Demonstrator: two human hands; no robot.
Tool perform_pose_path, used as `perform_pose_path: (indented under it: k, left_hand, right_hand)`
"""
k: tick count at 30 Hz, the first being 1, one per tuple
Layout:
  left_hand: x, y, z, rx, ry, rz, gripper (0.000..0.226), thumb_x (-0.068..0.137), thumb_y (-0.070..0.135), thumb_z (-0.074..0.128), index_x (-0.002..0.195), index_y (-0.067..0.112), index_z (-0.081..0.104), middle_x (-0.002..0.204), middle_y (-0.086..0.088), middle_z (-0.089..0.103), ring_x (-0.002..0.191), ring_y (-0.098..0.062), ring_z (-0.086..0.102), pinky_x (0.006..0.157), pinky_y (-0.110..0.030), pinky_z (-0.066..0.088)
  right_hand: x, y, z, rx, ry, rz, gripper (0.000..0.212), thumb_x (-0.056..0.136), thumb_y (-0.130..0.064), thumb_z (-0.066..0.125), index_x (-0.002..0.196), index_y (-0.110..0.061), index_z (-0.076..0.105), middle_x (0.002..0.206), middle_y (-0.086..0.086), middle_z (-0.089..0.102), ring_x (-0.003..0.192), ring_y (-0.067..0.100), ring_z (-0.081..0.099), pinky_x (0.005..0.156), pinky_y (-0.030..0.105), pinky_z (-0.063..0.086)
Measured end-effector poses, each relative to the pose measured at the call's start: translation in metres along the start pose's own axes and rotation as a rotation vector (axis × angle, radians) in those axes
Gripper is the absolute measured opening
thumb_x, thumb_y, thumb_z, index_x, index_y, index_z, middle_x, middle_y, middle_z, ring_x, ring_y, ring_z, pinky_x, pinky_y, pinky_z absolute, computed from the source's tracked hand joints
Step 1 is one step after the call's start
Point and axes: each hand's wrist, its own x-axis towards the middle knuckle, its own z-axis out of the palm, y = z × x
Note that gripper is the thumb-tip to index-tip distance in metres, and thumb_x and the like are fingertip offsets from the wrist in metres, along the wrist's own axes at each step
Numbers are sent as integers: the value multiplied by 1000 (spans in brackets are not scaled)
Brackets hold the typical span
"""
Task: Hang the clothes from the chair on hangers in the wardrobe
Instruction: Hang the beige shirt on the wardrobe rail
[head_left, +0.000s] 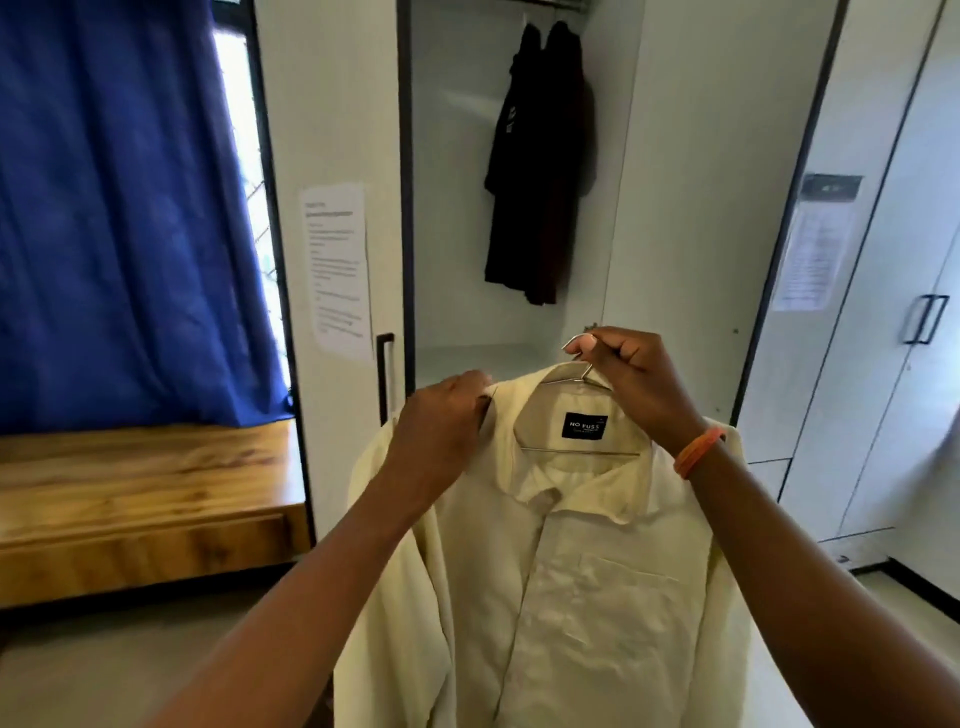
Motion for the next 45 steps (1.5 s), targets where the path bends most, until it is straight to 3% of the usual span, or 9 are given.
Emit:
perform_pose_path:
  k: [6,10,13,17,24,28,31,38,45]
  left_hand:
    - [56,-40,82,187,134,221,22,85,18,74,100,3,68,90,-15,71,80,-32,69,75,-40,57]
    - [102,-64,125,99,160,208,21,94,20,53,88,6,66,76,-10,68,66,-27,65,67,-36,57]
    - [141,-82,157,112,172,213,6,91,12,61,88,8,65,77,-9,67,67,-27,63,67,-37,55]
    - [200,-110,203,189,230,229,20,93,14,51,99,6,68,86,-10,71,77,-31,66,74,-38,52]
    - [316,-172,249,222,403,96,17,80,-4,59,91,2,69,84,-14,70,75,-33,64,76,-36,43]
    - [371,-211,252,278,400,17,17,82,-2,55,88,5,70,81,-12,69,74,-32,62,70,-36,45]
    - [408,-242,251,255,328,-40,26,85,8,45,87,9,71,80,-10,69,73,-31,63,64,-37,48]
    - [497,-304,253,284,355,-72,21,93,3,53,94,7,73,87,-13,71,79,-30,65,66,-34,46]
    - [593,-366,266,297,525,-500,32,96,25,54,119,4,60,126,-21,53,116,-43,50,92,-50,46]
  right_hand:
    - [56,49,-8,-110,117,3,20,100,-17,57,95,-12,76,96,-3,75,91,10,70,81,21,54]
    - [95,86,-12,-168,154,-2,20,100,-21,58,97,-15,77,95,-8,74,91,1,69,79,15,52]
    - [136,117,-17,-159,189,-9,19,99,-23,60,97,-16,78,92,-12,74,88,-3,68,76,13,51]
    - [195,164,-26,-122,226,-45,18,97,-26,64,94,-16,79,79,-7,73,69,-3,61,60,13,45]
    - [299,252,-66,-364,80,-160,35,100,-39,53,69,-27,63,63,-7,60,58,8,53,58,27,42]
    - [350,289,-85,-768,135,-206,46,97,-57,41,91,-22,70,81,5,70,76,29,65,64,36,50]
    - [387,299,-82,-916,130,-214,46,99,-56,41,96,-17,65,84,11,68,79,35,64,61,32,38]
    - [483,302,-51,-897,269,-319,37,104,-41,42,100,-14,68,89,9,70,68,21,53,60,24,30]
    - [605,268,-1,-978,361,-390,31,101,-39,50,103,-15,69,102,17,67,92,40,64,70,36,44]
